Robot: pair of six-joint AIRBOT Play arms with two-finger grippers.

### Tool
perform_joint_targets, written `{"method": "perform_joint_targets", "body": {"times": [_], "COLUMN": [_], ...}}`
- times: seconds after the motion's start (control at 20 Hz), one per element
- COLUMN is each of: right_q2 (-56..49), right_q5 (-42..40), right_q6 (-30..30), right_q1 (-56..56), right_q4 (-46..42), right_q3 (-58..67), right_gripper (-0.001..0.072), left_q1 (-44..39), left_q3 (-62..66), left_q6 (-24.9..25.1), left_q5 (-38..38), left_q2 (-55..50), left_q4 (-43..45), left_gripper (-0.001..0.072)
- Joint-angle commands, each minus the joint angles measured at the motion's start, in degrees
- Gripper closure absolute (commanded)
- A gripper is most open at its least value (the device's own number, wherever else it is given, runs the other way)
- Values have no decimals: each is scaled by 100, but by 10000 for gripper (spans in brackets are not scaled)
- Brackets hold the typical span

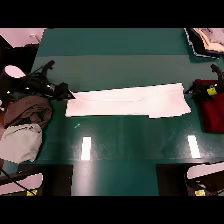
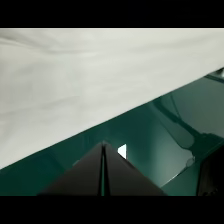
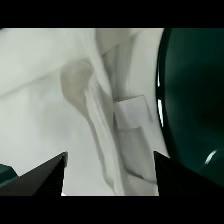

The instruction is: Fold the shirts.

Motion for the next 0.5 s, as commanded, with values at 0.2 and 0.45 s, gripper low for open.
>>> {"method": "perform_joint_targets", "body": {"times": [0.2,0.45], "right_q2": [-855,-925], "right_q5": [229,450], "right_q6": [-413,-780], "right_q1": [-39,238], "right_q4": [229,337], "right_q3": [533,306], "right_gripper": [86,88], "left_q1": [-872,-872], "left_q3": [4,4], "left_q6": [26,17], "left_q5": [-59,-50], "left_q2": [-4,-4], "left_q4": [4,4], "left_gripper": [684,684]}}
